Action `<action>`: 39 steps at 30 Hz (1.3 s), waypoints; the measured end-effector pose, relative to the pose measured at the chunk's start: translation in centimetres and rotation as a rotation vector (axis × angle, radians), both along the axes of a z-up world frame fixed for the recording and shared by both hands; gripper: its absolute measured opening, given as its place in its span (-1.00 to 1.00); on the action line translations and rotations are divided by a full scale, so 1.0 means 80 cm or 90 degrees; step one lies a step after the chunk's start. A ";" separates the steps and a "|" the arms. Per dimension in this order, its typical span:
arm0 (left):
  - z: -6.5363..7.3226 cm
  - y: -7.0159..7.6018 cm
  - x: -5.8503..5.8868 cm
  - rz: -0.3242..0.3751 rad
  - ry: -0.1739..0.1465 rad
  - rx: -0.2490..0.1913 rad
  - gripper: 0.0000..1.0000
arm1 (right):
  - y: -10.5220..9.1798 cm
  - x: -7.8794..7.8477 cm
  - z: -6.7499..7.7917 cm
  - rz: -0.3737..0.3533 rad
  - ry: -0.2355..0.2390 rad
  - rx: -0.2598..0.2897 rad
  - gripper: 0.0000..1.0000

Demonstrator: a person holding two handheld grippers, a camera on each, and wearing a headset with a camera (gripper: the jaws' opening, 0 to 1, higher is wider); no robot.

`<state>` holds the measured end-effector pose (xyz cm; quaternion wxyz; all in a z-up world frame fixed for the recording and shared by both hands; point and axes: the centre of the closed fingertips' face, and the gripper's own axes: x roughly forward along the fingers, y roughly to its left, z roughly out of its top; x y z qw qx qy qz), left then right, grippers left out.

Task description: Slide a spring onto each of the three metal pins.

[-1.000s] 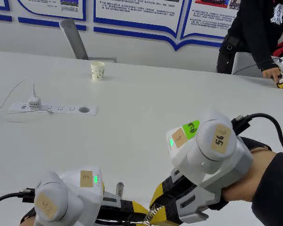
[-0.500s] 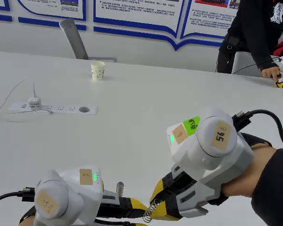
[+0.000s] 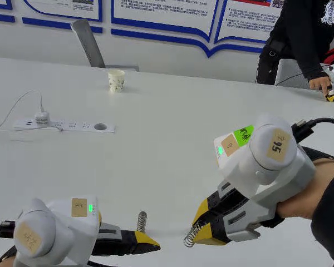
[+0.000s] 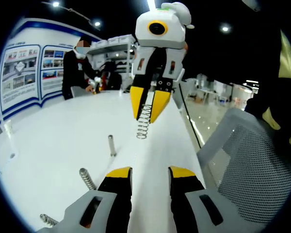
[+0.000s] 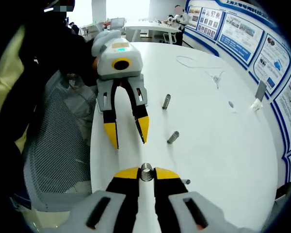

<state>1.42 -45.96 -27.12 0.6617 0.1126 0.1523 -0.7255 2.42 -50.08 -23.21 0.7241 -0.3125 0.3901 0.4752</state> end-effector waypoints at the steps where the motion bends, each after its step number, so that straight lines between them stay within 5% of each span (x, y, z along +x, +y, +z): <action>1: -0.001 0.004 0.000 0.003 0.002 0.002 -0.39 | -0.003 0.001 0.000 -0.003 -0.001 -0.002 -0.76; 14: -0.012 0.042 0.004 0.033 0.014 0.020 -0.36 | -0.032 0.016 0.005 -0.029 -0.008 -0.022 -0.76; 39: -0.016 0.057 0.008 0.055 0.026 0.021 -0.29 | -0.068 0.070 -0.015 -0.052 -0.008 -0.087 -0.76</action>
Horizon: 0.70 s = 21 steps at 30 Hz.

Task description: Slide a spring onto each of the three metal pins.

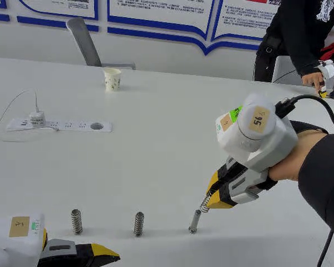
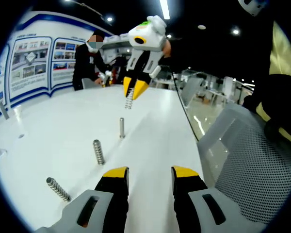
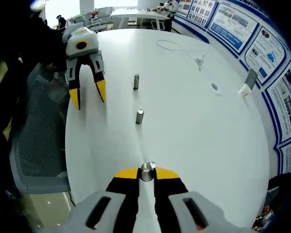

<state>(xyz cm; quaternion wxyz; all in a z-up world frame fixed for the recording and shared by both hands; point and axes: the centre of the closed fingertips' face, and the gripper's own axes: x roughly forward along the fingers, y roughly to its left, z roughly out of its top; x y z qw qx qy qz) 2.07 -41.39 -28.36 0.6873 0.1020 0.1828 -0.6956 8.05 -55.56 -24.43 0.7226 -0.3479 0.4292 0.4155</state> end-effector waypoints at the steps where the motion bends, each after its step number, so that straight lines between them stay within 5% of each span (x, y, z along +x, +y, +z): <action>1: 0.000 0.001 0.000 0.001 0.000 0.000 -0.27 | 0.000 0.002 -0.001 -0.001 0.002 0.000 -0.76; 21: 0.018 0.027 0.010 0.040 0.007 -0.024 0.09 | -0.007 0.013 -0.021 -0.015 0.018 -0.003 -0.76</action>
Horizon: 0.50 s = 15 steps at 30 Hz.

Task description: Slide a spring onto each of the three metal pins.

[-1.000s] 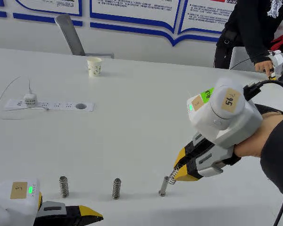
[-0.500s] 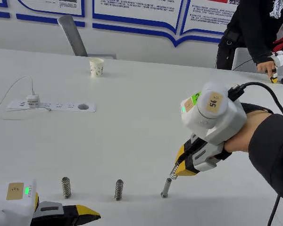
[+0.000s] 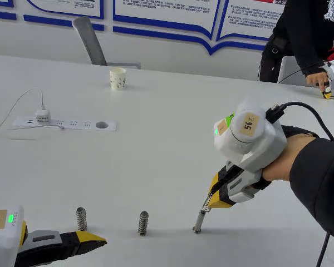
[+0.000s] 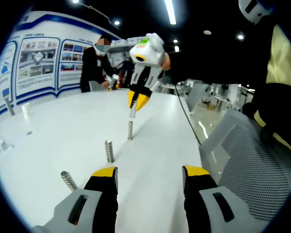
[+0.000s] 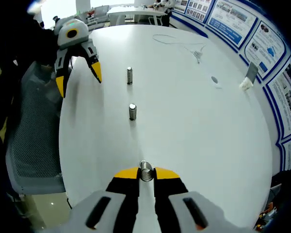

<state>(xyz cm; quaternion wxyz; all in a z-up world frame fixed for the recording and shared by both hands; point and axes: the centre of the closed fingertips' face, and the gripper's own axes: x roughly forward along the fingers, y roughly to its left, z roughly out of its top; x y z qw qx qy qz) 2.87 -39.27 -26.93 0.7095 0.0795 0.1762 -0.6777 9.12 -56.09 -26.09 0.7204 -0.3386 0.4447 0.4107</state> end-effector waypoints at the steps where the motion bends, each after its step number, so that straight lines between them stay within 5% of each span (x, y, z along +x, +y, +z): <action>1: 0.002 0.002 0.000 0.002 0.000 -0.002 0.11 | 0.000 0.000 0.000 0.001 0.000 0.000 -0.76; 15: 0.013 0.024 0.006 0.033 0.004 -0.020 0.37 | 0.002 0.002 -0.011 0.003 0.012 -0.006 -0.76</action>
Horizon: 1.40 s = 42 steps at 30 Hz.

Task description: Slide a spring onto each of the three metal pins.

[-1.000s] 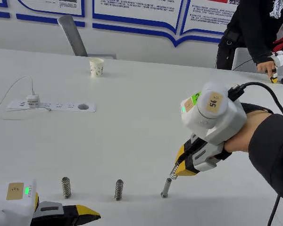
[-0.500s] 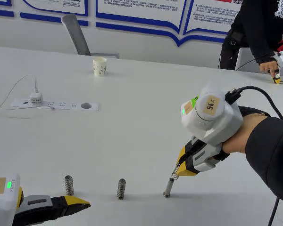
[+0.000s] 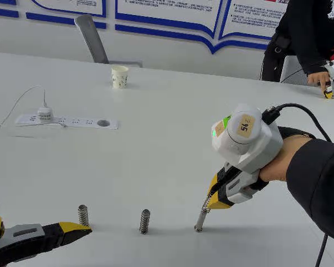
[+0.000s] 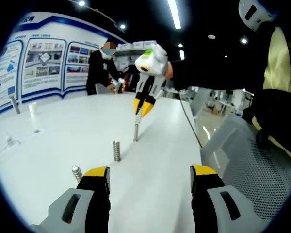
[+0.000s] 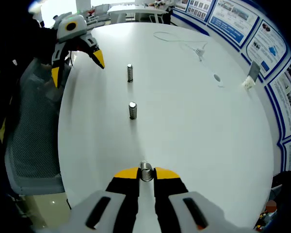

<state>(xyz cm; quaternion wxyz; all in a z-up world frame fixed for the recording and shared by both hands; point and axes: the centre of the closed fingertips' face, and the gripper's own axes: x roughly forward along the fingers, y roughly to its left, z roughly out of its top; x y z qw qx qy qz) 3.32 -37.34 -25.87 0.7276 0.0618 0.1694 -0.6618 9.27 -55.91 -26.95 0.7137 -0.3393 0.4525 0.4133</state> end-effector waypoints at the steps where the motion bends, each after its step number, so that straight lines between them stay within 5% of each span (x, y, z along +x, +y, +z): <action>1: 0.000 0.002 0.001 0.004 0.000 0.000 0.38 | 0.000 0.000 -0.001 0.000 0.001 -0.001 -0.76; 21: 0.002 0.027 0.012 0.049 0.002 -0.002 0.44 | 0.002 0.003 -0.018 0.002 0.018 -0.011 -0.76; 42: 0.000 0.030 0.015 0.057 0.006 0.001 0.43 | 0.009 0.001 -0.043 0.002 0.041 -0.023 -0.76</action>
